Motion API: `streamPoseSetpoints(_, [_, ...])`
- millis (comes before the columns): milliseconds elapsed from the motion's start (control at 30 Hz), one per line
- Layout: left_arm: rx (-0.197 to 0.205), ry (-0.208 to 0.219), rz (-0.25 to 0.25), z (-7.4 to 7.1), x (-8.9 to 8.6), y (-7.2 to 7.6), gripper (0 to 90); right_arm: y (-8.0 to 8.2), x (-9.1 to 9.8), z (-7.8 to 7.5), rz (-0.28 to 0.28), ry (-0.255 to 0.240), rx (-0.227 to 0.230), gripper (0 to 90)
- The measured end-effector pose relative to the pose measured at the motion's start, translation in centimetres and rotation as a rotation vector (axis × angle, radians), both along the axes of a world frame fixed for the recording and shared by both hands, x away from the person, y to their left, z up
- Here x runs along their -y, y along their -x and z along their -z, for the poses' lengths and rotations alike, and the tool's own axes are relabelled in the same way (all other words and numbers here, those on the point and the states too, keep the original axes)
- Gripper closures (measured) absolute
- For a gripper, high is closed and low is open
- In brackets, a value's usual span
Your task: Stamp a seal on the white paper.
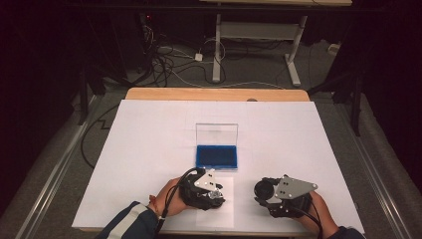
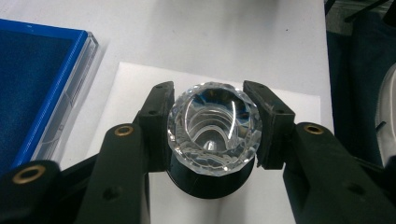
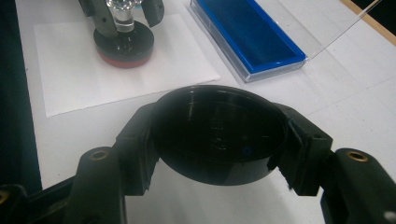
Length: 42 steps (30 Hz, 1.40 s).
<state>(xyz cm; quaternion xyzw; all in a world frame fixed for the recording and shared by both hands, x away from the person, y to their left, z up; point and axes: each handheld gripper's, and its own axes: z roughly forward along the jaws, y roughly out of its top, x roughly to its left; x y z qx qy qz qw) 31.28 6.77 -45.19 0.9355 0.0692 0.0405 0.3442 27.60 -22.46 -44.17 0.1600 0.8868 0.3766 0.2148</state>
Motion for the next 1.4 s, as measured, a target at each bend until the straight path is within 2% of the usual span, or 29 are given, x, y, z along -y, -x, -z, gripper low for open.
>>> streamPoseSetpoints(267, [-0.002, -0.006, 0.003, 0.0, 0.1, 0.0, 53.9, -0.1, 0.1, 0.0, 0.001, -0.001, 0.0, 38.2])
streamPoseSetpoints(367, [-0.021, 0.012, -0.001, 0.1, -0.1, -0.2, 53.9, 0.0, 0.1, 0.0, 0.003, -0.006, 0.006, 38.2])
streamPoseSetpoints(567, [-0.019, 0.019, -0.003, -0.1, -0.3, -0.3, 53.9, 0.0, 0.1, -0.1, 0.0, -0.007, 0.013, 38.2])
streamPoseSetpoints(700, [-0.026, 0.059, -0.012, -0.7, -0.7, -0.4, 53.9, -0.1, 0.2, -0.1, 0.003, -0.008, 0.01, 38.2])
streamPoseSetpoints(767, [-0.011, 0.053, -0.011, -1.1, -0.7, -0.3, 53.9, -0.1, 0.2, 0.0, 0.005, -0.003, 0.008, 38.2])
streamPoseSetpoints(933, [0.007, 0.079, -0.018, -1.9, -1.1, -0.2, 53.9, -0.1, 0.2, -0.1, 0.004, -0.005, 0.011, 38.2])
streamPoseSetpoints(1400, [0.042, 0.178, -0.071, -4.1, -2.9, -0.3, 53.9, -0.1, 0.2, -0.2, 0.007, -0.013, 0.019, 38.2])
